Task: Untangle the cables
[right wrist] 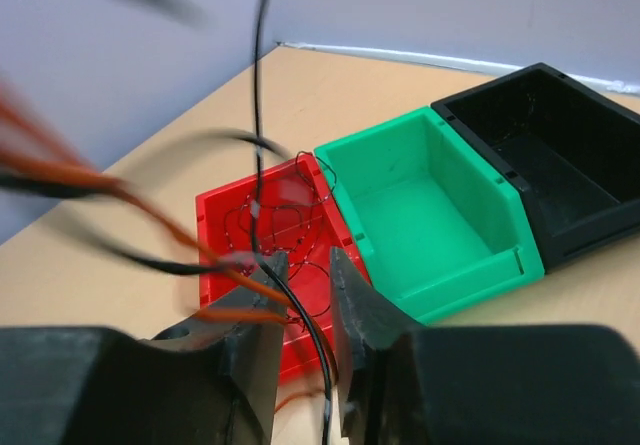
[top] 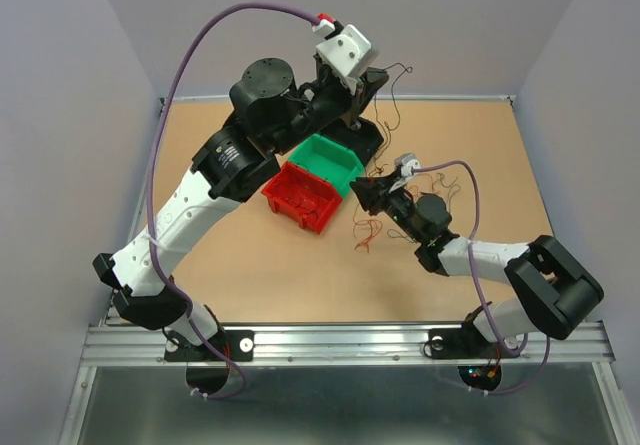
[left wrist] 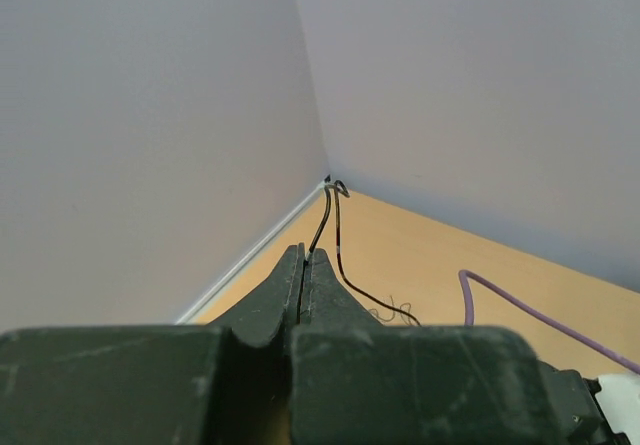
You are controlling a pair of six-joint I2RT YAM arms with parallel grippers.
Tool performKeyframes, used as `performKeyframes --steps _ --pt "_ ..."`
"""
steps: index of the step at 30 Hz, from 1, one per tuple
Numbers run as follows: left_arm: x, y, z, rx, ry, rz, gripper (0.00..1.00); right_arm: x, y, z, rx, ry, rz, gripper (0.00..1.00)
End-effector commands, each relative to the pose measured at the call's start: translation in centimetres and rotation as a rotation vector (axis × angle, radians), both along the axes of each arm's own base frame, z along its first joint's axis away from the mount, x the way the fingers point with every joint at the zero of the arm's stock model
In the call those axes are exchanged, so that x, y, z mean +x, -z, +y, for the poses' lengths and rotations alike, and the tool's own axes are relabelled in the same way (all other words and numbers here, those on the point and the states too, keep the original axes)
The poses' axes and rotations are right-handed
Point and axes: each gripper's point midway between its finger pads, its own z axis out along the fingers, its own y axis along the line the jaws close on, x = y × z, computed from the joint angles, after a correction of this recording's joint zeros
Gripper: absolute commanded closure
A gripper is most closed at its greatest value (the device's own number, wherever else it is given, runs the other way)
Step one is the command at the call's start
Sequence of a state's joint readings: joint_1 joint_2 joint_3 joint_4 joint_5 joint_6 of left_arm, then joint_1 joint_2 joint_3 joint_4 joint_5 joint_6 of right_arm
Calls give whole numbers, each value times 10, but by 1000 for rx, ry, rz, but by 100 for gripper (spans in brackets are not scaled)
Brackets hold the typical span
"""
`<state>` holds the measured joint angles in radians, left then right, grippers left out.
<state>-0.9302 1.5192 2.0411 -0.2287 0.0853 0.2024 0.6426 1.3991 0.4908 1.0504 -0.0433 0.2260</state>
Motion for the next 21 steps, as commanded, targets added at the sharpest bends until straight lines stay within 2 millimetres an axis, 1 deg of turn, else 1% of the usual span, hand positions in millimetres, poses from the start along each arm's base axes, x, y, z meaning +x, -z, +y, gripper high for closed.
performKeyframes --steps 1,2,3,5,6,7,9,11,13,14,16,17,18,19,21 --pt "-14 -71 37 -167 -70 -117 100 1 8 -4 33 23 -2 72" --pt "-15 -75 39 -177 -71 -124 100 2 11 -5 33 33 5 73" --pt "-13 -80 47 -195 -106 -127 100 5 16 -8 32 58 18 79" --pt "-12 -86 53 -211 -130 -133 100 7 26 -12 23 78 40 84" --pt "-11 -90 59 -225 -155 -137 100 7 36 -17 16 104 58 86" --pt "-10 -91 62 -229 -171 -138 100 8 39 -20 20 122 65 90" --pt "-7 -93 68 -233 -200 -141 100 11 55 -31 23 169 110 99" --pt "-6 -93 69 -233 -211 -140 100 14 63 -43 36 219 136 99" --pt "-2 -88 69 -221 -228 -136 100 16 71 -55 60 262 172 99" --pt "-1 -86 70 -219 -237 -138 100 18 79 -69 67 317 194 99" --pt "6 -82 73 -214 -277 -134 100 20 85 -86 110 377 232 99" --pt "8 -83 74 -211 -292 -141 100 21 94 -104 119 439 255 99" --pt "10 -83 76 -211 -305 -143 100 22 98 -113 136 465 272 99" --pt "14 -81 76 -206 -319 -145 100 26 102 -129 175 514 297 99" --pt "16 -79 74 -197 -320 -144 100 26 110 -145 204 551 330 100"
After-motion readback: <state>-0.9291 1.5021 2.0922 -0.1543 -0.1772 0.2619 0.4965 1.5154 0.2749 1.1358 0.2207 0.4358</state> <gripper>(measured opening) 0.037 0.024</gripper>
